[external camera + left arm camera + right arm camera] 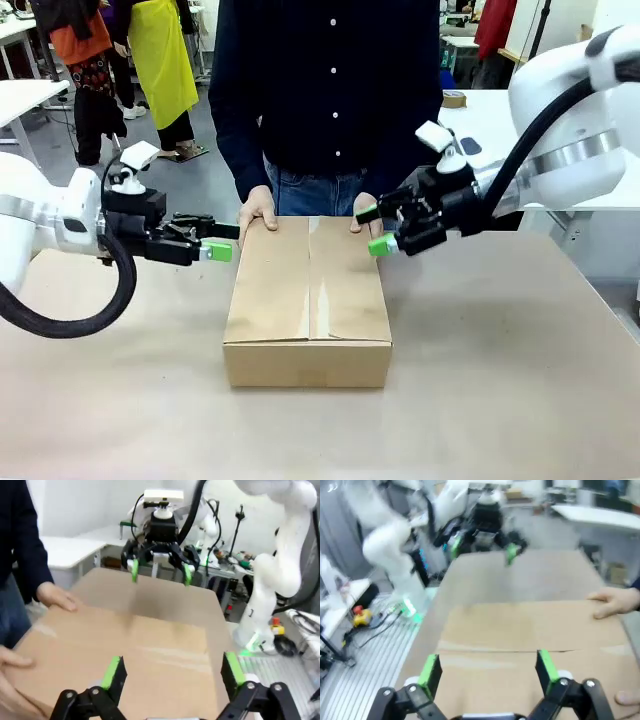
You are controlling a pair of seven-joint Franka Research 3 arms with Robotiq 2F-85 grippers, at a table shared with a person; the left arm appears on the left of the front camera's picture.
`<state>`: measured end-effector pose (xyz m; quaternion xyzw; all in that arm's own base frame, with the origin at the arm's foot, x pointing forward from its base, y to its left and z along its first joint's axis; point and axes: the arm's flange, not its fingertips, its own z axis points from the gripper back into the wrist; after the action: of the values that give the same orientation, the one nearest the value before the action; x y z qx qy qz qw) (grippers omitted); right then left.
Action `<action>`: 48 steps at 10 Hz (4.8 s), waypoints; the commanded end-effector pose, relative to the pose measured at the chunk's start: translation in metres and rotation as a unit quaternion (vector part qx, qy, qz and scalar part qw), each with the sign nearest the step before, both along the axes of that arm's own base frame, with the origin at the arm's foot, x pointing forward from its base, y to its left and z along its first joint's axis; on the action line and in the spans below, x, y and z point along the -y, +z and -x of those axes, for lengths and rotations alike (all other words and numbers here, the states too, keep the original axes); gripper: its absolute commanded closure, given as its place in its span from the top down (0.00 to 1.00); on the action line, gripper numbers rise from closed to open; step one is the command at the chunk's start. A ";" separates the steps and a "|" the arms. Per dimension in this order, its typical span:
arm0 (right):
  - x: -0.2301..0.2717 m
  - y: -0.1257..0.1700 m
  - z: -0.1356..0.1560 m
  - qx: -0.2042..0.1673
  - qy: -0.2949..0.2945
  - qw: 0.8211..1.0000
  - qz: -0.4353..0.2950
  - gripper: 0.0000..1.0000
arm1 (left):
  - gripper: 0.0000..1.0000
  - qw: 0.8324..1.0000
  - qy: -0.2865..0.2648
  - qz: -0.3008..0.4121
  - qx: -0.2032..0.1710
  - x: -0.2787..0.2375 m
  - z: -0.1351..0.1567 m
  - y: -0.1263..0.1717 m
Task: Pack the gift set into the box.
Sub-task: Press and hold the closed box until the human finishes sealing it.
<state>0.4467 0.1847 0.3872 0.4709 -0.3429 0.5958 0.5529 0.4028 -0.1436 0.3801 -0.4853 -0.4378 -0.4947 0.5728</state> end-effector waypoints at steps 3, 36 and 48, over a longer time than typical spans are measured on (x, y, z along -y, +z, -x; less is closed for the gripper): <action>-0.001 -0.005 0.000 -0.003 0.003 1.000 0.000 1.00 | 1.00 0.997 0.010 -0.004 -0.075 -0.005 0.002 0.006; -0.013 -0.088 -0.025 0.031 -0.086 0.996 0.018 1.00 | 1.00 0.984 -0.021 -0.146 0.097 0.050 -0.031 -0.064; -0.013 -0.088 -0.025 0.031 -0.086 0.996 0.018 1.00 | 1.00 0.984 -0.021 -0.146 0.097 0.050 -0.031 -0.064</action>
<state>0.4728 0.1961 0.3012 0.4129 -0.3922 0.5625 0.5994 0.4355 -0.1941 0.3175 -0.3581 -0.4057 -0.6092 0.5797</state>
